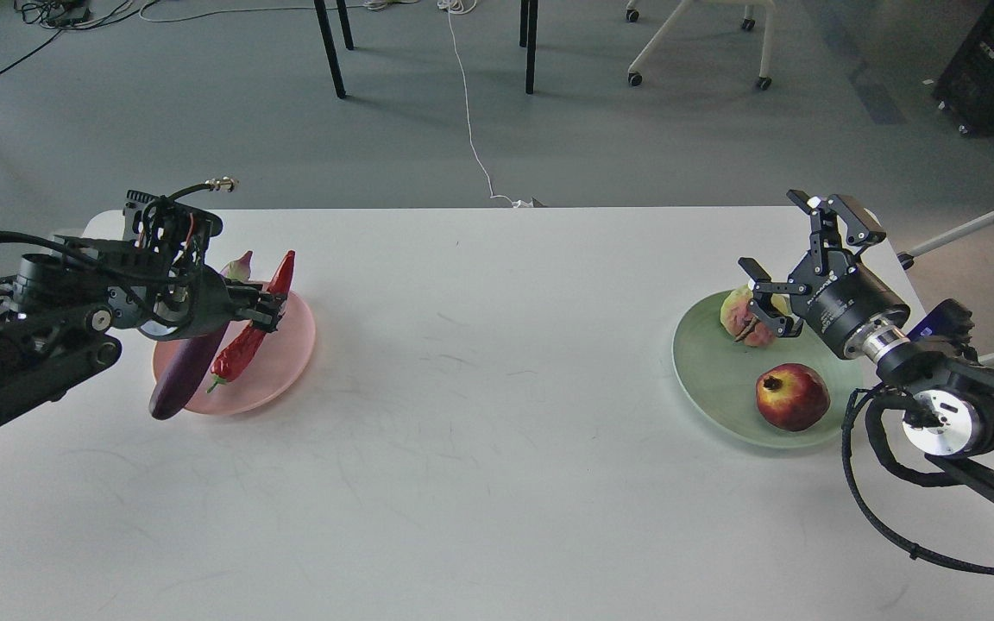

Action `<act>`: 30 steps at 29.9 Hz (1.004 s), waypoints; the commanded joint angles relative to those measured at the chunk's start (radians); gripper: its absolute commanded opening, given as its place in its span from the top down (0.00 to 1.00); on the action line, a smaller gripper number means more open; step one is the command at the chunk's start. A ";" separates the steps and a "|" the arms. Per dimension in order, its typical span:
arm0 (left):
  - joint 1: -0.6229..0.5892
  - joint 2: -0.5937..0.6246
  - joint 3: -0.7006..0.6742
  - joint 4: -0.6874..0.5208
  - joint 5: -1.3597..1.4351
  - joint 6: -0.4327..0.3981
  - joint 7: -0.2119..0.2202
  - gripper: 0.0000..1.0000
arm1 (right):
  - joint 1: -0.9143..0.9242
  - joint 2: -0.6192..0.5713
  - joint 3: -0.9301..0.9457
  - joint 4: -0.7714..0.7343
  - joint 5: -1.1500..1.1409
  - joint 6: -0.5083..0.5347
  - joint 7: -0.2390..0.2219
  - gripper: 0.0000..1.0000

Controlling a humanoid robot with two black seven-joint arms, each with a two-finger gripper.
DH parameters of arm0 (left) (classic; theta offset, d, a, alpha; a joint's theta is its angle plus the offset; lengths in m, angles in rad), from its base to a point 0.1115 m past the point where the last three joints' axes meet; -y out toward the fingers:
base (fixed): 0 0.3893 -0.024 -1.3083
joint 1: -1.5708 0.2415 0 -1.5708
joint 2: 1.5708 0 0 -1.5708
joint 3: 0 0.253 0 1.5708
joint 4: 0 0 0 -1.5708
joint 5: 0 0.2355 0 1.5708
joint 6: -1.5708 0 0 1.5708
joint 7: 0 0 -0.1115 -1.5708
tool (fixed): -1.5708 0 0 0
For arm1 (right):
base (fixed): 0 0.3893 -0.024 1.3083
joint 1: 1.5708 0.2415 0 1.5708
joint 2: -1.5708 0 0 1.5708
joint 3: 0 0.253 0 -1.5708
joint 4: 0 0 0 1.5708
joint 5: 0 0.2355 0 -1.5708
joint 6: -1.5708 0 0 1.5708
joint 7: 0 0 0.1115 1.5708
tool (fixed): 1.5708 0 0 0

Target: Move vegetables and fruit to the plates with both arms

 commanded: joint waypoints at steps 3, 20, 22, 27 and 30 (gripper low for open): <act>-0.003 0.010 -0.054 -0.009 -0.031 0.018 -0.012 0.05 | 0.011 0.000 0.001 0.003 0.000 0.000 0.000 0.02; 0.389 -0.227 -0.595 -0.023 -0.945 0.466 -0.224 0.02 | 0.039 0.075 0.094 -0.012 0.001 -0.003 0.000 0.01; 0.500 -0.284 -0.746 -0.021 -0.934 0.398 -0.229 0.02 | 0.030 0.081 0.092 -0.011 0.001 -0.002 0.000 0.01; 0.632 -0.391 -0.913 0.035 -0.930 0.245 -0.227 0.02 | 0.005 0.129 0.078 -0.011 0.001 -0.002 0.000 0.01; 0.689 -0.402 -0.950 0.037 -0.931 0.217 -0.224 0.02 | -0.010 0.141 0.080 -0.009 0.001 -0.002 0.000 0.01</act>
